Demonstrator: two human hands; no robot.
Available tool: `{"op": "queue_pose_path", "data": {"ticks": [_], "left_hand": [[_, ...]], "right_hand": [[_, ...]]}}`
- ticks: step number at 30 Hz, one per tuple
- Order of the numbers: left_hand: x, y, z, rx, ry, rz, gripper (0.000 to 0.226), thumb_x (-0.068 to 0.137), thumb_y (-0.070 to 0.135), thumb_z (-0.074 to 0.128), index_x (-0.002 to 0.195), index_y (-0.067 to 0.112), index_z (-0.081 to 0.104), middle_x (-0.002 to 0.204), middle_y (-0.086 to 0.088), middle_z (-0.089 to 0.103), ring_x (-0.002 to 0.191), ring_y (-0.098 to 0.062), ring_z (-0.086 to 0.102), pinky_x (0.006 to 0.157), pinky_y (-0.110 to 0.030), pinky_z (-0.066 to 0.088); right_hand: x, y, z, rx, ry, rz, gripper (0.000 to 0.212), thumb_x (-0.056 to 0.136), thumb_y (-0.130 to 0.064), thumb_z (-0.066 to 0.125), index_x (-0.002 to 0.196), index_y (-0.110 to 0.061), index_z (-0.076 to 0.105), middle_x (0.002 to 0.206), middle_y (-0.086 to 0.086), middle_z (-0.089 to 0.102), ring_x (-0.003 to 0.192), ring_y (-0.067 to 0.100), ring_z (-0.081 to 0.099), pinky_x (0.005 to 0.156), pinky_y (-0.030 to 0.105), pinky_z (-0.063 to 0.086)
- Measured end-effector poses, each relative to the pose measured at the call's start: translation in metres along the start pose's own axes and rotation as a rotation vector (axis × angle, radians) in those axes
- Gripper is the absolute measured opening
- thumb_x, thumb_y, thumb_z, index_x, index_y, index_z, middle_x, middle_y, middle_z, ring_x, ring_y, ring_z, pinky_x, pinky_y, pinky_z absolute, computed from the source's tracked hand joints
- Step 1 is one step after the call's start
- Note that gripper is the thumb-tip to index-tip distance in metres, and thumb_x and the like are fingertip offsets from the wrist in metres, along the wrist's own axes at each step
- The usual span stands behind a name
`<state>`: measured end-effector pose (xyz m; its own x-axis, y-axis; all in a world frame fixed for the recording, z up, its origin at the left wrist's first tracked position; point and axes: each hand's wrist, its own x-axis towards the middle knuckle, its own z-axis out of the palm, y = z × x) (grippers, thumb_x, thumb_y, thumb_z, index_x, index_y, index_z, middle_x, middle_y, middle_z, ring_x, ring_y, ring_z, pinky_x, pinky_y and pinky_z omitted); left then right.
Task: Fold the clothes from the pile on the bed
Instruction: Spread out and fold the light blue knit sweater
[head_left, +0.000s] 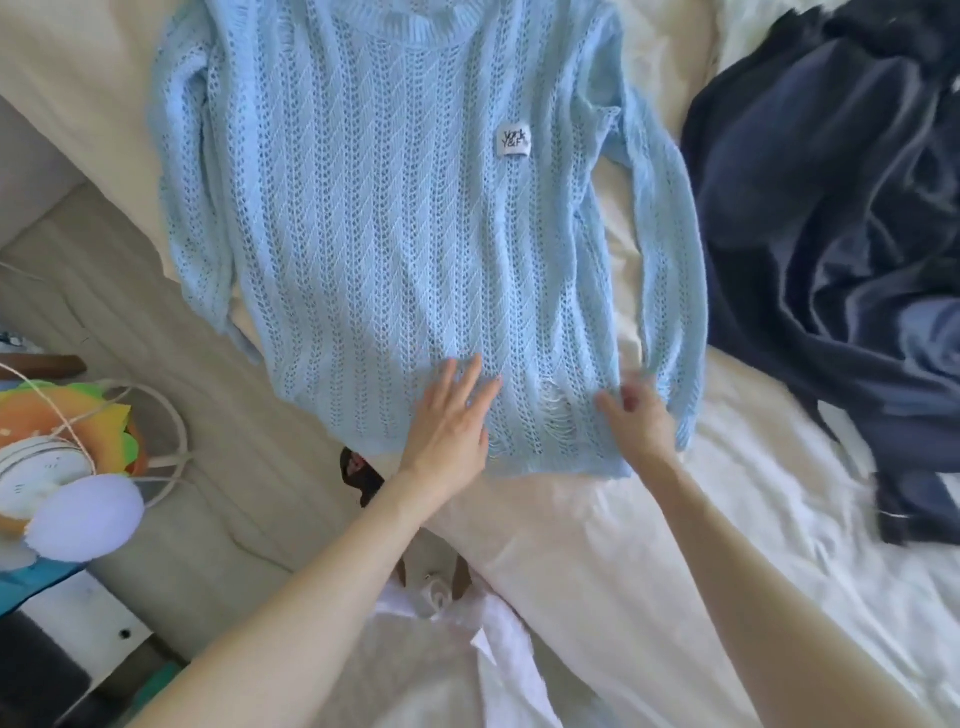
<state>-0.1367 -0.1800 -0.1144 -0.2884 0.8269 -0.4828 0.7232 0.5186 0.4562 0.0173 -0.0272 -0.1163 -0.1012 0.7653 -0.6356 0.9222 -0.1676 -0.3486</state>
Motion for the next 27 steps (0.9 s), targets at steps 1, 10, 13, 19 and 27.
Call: {"op": "queue_pose_path", "data": {"ticks": [1,10,13,19,27], "left_hand": [[0.003,0.008,0.004,0.018,-0.042,-0.004,0.059,0.096,0.015,0.045,0.149,0.024,0.019,0.159,-0.003,-0.004,0.146,-0.028,-0.007,0.117,-0.042,0.0],[0.012,0.038,0.001,0.088,-0.089,-0.105,0.051,0.097,0.017,0.045,0.144,0.03,0.033,0.158,-0.006,0.004,0.145,-0.03,0.002,0.117,-0.047,0.005],[0.012,0.052,0.003,0.141,0.025,-0.112,0.043,0.093,0.012,0.049,0.135,0.02,0.046,0.154,-0.013,0.019,0.142,-0.03,0.013,0.116,-0.048,0.015],[0.029,0.073,0.008,0.209,-0.087,0.05,0.057,0.096,0.016,0.04,0.149,0.025,0.021,0.159,-0.001,-0.004,0.146,-0.028,-0.007,0.117,-0.049,0.003],[0.067,0.092,0.017,0.286,-0.277,0.099,0.045,0.1,0.027,0.033,0.145,0.032,0.03,0.159,0.006,0.006,0.146,-0.027,-0.006,0.113,-0.053,-0.008]], "right_hand": [[0.002,0.003,0.001,0.016,-0.009,-0.005,0.017,0.09,-0.023,0.058,0.095,-0.008,0.06,0.081,0.004,0.057,0.08,0.023,0.049,0.065,0.028,0.028],[-0.011,0.036,-0.025,0.391,0.129,-0.033,0.015,0.095,-0.018,0.052,0.082,-0.011,0.048,0.065,-0.006,0.047,0.06,0.008,0.043,0.05,0.013,0.033],[-0.018,0.046,-0.022,0.421,0.11,-0.048,0.015,0.096,-0.018,0.051,0.083,-0.011,0.045,0.066,-0.002,0.05,0.058,0.01,0.045,0.046,0.012,0.033],[-0.003,0.063,-0.03,0.094,-0.19,-0.062,0.017,0.089,-0.023,0.06,0.078,-0.013,0.052,0.07,0.0,0.055,0.069,0.02,0.049,0.055,0.025,0.03],[0.049,0.039,-0.054,0.008,0.231,-0.037,0.058,0.086,-0.046,0.061,0.129,-0.01,0.047,0.125,0.012,0.05,0.118,0.032,0.043,0.095,0.043,0.035]]}}
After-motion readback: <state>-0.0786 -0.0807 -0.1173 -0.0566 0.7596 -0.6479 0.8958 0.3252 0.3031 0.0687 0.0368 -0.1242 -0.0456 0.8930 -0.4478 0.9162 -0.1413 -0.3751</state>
